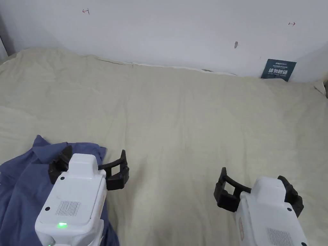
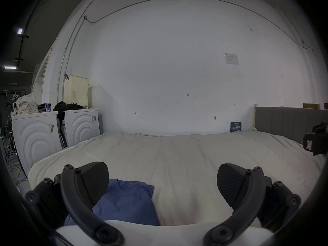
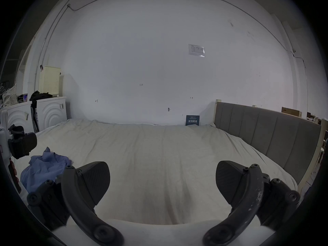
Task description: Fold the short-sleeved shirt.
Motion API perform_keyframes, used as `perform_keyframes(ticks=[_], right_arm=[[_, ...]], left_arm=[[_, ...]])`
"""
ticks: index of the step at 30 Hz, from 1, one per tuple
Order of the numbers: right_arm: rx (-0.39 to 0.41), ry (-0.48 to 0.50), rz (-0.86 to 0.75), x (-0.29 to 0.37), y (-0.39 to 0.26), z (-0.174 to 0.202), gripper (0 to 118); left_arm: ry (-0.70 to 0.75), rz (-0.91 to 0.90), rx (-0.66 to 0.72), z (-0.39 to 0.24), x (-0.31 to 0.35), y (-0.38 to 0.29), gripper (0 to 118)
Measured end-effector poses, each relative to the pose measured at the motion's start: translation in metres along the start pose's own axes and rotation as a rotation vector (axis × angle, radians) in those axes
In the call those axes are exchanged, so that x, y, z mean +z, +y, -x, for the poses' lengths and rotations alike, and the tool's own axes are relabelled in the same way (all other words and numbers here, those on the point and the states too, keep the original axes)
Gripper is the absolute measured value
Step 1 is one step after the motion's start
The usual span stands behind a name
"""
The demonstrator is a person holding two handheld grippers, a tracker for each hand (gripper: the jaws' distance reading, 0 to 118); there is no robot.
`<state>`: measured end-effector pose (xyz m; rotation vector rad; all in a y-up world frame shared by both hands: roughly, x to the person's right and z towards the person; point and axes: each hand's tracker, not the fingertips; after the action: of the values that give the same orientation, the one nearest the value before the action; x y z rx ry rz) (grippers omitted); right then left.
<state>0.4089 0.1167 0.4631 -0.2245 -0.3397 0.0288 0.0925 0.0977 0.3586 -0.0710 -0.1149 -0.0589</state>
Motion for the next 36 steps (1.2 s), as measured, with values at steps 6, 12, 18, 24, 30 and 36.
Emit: perform_keyframes(ticks=[6, 12, 18, 24, 30, 36], right_arm=[[-0.001, 0.004, 0.006, -0.001, 0.000, 0.001, 118], [0.002, 0.003, 0.011, 0.001, 0.005, 0.003, 118], [0.008, -0.002, 0.011, 0.005, 0.012, 0.005, 118], [0.375, -0.189, -0.041, 0.003, 0.028, 0.030, 118], [1.063, -0.474, -0.378, 0.013, 0.013, 0.070, 118], [0.738, -0.354, -0.254, 0.018, 0.027, 0.054, 118]], left_arm=[[-0.013, 0.004, -0.025, 0.000, 0.001, -0.001, 118], [-0.027, 0.008, -0.037, -0.001, 0.000, -0.001, 118], [-0.037, 0.006, -0.040, -0.002, -0.001, 0.002, 118], [-0.129, 0.095, 0.387, 0.013, -0.014, 0.018, 118], [-0.425, 0.197, 1.389, 0.047, -0.031, -0.003, 118], [-0.283, 0.142, 0.867, 0.038, -0.018, 0.019, 118]])
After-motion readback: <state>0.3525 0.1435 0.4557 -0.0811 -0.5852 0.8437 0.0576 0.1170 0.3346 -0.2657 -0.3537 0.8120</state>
